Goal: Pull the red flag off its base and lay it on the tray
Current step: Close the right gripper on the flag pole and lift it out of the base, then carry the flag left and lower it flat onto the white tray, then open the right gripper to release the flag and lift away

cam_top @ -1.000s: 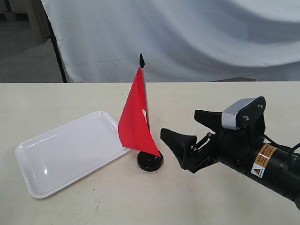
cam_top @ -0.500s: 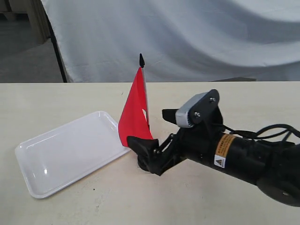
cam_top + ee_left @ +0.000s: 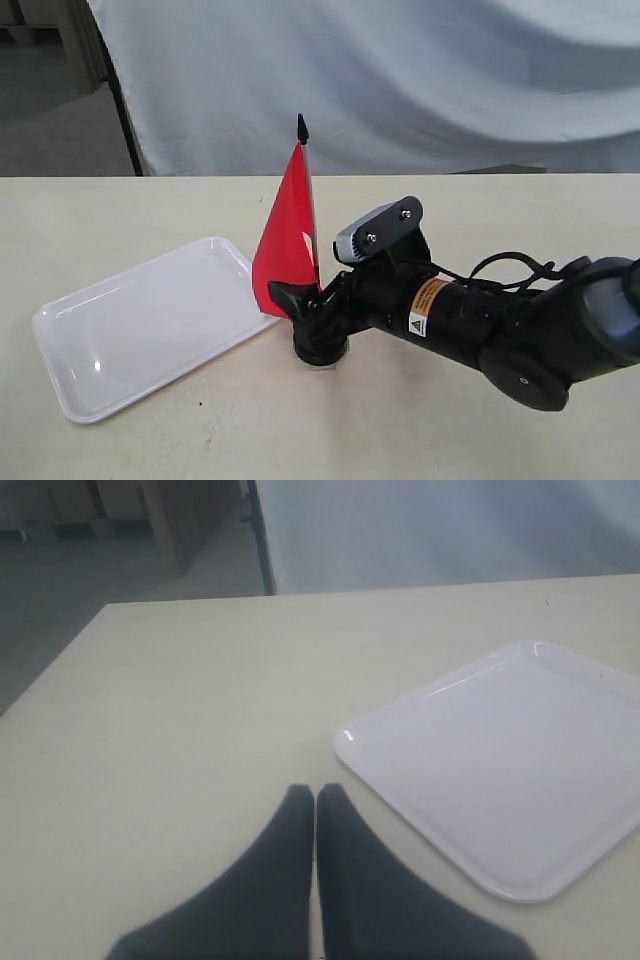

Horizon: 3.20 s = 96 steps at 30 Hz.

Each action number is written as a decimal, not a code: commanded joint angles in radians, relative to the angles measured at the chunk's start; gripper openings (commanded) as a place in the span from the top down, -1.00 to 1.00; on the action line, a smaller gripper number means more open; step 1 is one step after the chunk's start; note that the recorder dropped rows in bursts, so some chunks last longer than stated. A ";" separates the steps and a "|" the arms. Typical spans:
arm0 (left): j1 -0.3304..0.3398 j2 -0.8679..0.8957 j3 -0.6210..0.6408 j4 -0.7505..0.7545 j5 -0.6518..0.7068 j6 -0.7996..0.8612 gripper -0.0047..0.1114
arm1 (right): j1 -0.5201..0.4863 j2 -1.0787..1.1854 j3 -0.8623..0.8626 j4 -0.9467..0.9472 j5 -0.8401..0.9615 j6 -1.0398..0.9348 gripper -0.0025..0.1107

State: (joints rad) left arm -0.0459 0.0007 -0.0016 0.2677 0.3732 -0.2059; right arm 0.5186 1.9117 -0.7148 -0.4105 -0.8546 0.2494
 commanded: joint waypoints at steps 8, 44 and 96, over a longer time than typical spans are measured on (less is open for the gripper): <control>0.000 -0.001 0.002 0.001 0.000 -0.002 0.90 | 0.001 -0.064 -0.005 -0.090 0.019 -0.003 0.97; 0.000 -0.001 0.002 0.001 0.000 -0.002 0.90 | 0.606 0.492 -1.054 -1.030 1.795 -0.226 0.97; 0.000 -0.001 0.002 -0.002 0.000 -0.002 0.90 | 0.557 0.217 -1.074 -0.220 2.003 -0.304 0.95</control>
State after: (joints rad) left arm -0.0459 0.0007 -0.0016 0.2691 0.3732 -0.2059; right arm 1.0949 2.1574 -1.7832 -0.7161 1.1152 -0.0187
